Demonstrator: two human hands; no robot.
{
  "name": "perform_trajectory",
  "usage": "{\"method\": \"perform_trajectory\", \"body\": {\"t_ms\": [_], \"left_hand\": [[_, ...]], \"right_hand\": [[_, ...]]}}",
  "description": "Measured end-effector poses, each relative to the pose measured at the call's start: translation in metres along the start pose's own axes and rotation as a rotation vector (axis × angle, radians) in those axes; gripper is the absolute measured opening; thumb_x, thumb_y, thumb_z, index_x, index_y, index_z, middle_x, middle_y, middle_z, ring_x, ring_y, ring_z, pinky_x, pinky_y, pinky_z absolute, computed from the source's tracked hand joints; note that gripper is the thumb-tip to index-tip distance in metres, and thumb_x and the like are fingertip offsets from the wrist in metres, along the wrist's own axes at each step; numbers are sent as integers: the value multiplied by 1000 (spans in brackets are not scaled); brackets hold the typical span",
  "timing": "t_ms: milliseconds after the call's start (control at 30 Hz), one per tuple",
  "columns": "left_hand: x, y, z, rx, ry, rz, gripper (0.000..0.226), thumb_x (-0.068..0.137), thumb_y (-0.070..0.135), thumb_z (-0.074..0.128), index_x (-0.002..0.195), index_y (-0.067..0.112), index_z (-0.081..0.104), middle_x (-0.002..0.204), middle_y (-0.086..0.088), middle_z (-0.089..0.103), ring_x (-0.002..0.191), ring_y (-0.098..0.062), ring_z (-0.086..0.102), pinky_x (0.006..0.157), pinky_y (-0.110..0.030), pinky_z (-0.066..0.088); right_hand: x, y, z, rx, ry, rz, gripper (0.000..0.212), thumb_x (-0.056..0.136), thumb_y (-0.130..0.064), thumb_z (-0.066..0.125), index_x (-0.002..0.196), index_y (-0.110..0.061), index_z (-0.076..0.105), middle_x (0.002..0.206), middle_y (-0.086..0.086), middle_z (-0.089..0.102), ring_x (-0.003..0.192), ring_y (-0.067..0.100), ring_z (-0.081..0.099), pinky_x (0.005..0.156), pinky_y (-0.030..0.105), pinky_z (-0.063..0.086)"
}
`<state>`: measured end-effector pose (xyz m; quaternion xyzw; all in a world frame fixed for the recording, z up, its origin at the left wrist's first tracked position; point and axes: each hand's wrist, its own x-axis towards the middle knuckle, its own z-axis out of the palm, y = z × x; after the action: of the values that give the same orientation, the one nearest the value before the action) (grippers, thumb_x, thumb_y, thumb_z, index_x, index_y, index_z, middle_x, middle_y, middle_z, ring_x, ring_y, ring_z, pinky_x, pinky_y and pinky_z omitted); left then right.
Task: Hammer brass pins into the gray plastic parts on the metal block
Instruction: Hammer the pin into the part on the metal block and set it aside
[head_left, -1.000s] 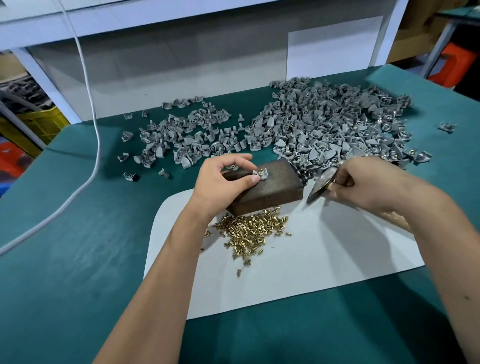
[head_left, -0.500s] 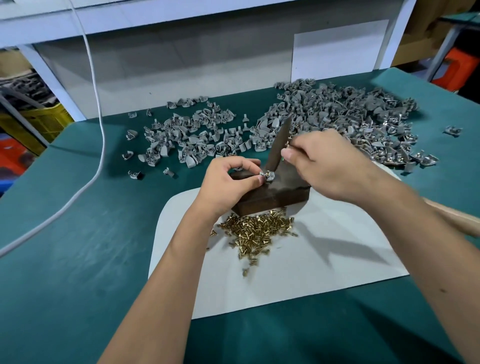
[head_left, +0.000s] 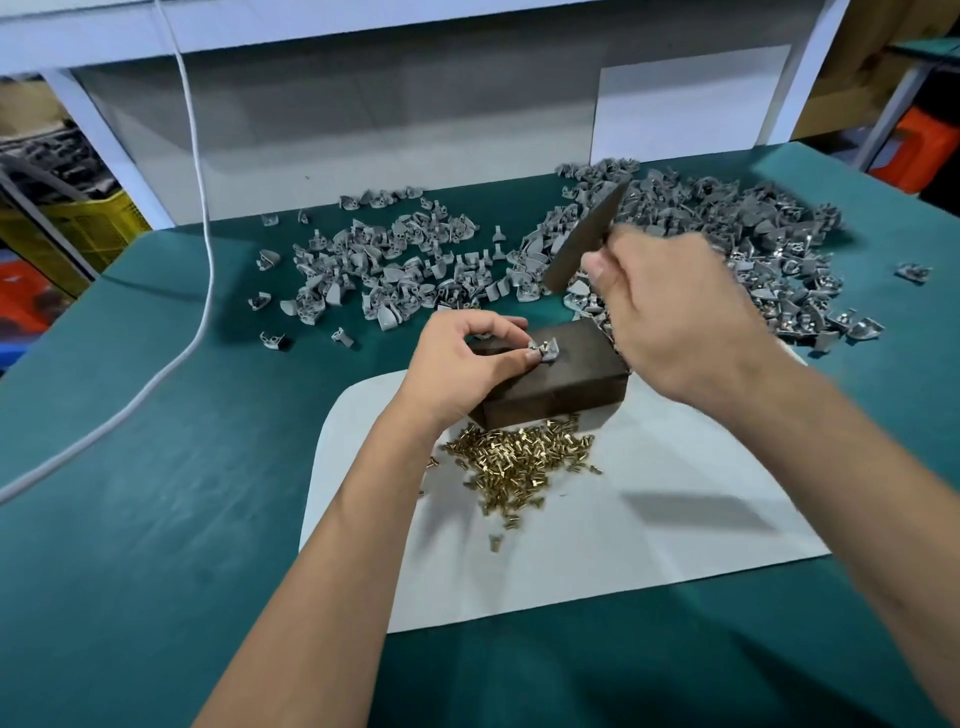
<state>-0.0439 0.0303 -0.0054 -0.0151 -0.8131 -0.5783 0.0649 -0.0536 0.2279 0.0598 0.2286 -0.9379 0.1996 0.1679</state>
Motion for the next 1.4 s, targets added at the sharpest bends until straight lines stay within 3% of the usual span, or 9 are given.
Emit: {"method": "perform_trajectory", "body": {"t_ms": [133,300,467,633,800,933,1100,1267,1400], "left_hand": [[-2,1,-1,1,-5,7,7,80,1,83,84,6,79,112,-6,75,104,-6,71,97,-32,56],[1,-1,0,-1,5,-10,8,80,5,85,86,6,80,113,-2,75,101,-8,72,95,-32,58],[-2,0,1,3,11,2,8,81,2,83,88,2,79,112,-6,75,102,-9,72,94,-32,58],[0,0,1,-2,9,-7,8,80,5,84,87,5,80,113,-4,75,99,-8,73,91,-27,58],[-2,0,1,-17,17,-8,9,81,2,83,88,1,78,113,-6,75,101,-15,73,93,-30,58],[1,-1,1,-18,16,-11,10,80,5,85,88,4,79,113,-4,75,100,-11,73,88,-22,57],[-1,-1,2,-21,14,4,7,81,3,83,85,6,79,112,-6,75,101,-14,74,91,-25,58],[2,-3,2,-25,15,-4,10,79,5,85,87,4,80,111,-3,76,99,-11,74,87,-21,58],[0,-4,1,-41,11,13,7,81,3,84,84,6,79,112,-6,76,100,-16,74,93,-32,59]], "right_hand": [[-3,0,4,-155,-291,81,30,108,-40,37,85,-24,46,81,8,58,73,31,53,68,39,43],[-1,0,-5,-24,57,6,27,108,-40,36,90,-24,48,65,-2,48,55,22,50,55,33,38],[-1,-5,1,-203,-319,63,26,109,-40,35,92,-23,46,82,6,52,74,31,51,69,40,44],[0,-10,-4,-132,-7,15,29,109,-41,35,99,-19,51,71,2,50,61,29,49,57,37,40],[0,-9,-2,-196,-309,57,26,109,-40,36,93,-23,48,75,2,46,72,31,49,67,38,39],[1,-7,-6,-122,19,-2,27,108,-40,36,92,-22,47,70,1,50,60,28,49,57,35,38],[-4,-10,1,-201,-313,70,25,109,-39,36,98,-23,52,80,6,51,74,33,50,69,42,46],[2,-10,-9,-157,-8,4,23,108,-37,39,94,-21,48,63,-3,42,55,24,46,55,36,40],[-9,-12,9,-167,-259,46,20,109,-37,37,96,-23,45,68,-1,42,66,31,49,63,39,44]]}}
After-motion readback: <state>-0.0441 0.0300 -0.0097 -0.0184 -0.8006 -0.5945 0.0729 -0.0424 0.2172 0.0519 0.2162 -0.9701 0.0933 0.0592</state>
